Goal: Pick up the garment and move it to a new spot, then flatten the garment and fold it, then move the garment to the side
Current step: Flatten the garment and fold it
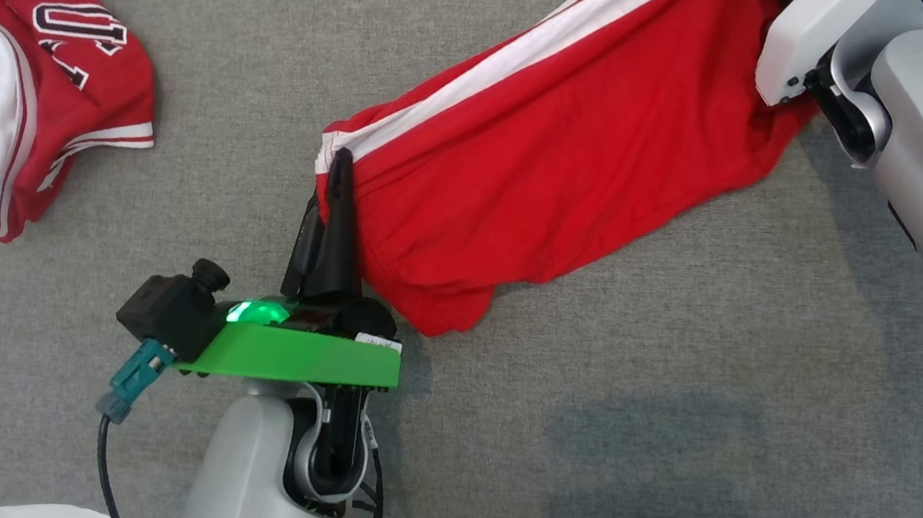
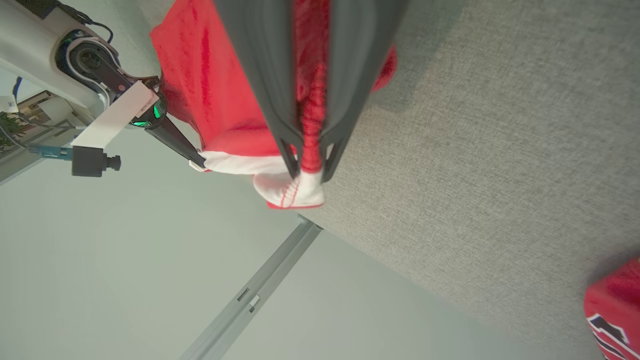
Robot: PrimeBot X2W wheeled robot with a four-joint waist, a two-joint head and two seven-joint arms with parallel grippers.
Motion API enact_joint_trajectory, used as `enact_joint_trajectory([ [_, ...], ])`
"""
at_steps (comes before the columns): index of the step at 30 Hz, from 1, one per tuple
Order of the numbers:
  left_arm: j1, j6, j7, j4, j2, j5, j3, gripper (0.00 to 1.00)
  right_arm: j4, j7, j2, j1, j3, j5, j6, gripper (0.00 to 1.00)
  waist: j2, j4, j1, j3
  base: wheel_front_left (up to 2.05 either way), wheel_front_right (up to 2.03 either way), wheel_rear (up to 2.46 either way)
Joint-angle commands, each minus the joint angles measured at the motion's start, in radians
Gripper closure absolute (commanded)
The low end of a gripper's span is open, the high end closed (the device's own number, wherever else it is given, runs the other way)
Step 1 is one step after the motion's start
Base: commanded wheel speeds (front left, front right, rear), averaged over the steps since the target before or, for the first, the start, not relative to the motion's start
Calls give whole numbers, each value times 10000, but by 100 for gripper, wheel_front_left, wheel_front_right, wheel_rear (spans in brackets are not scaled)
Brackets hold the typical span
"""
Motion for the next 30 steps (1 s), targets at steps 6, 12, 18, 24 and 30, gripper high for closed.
enact_joint_trajectory([
  [6, -396, 22, -11, 436, 21, 410, -82, 0, 984, -314, 225, -389, -203, -383, -21, 0, 90, 314, -1, 688, 0, 0, 0],
  [12, -30, 22, -10, 834, 30, 1531, 653, 0, 718, -486, 346, 34, -568, -515, -18, 0, 90, -29, -1, 418, 0, 0, 0],
  [18, 404, 22, -10, 879, 28, 2455, 1278, 0, -668, -502, 360, 1340, -1276, -249, -18, 0, 90, -277, -1, -55, 0, 0, 0],
  [24, 856, 22, -10, 919, 23, 2929, 1576, 0, -647, -482, 491, 2726, -1348, 127, -18, 0, 90, -349, -1, -439, 0, 0, 0],
  [30, 992, 22, -10, 997, 26, 3115, 1544, 0, 465, -361, 842, 2682, -1407, 235, -18, 0, 90, -213, -1, -638, 0, 0, 0],
])
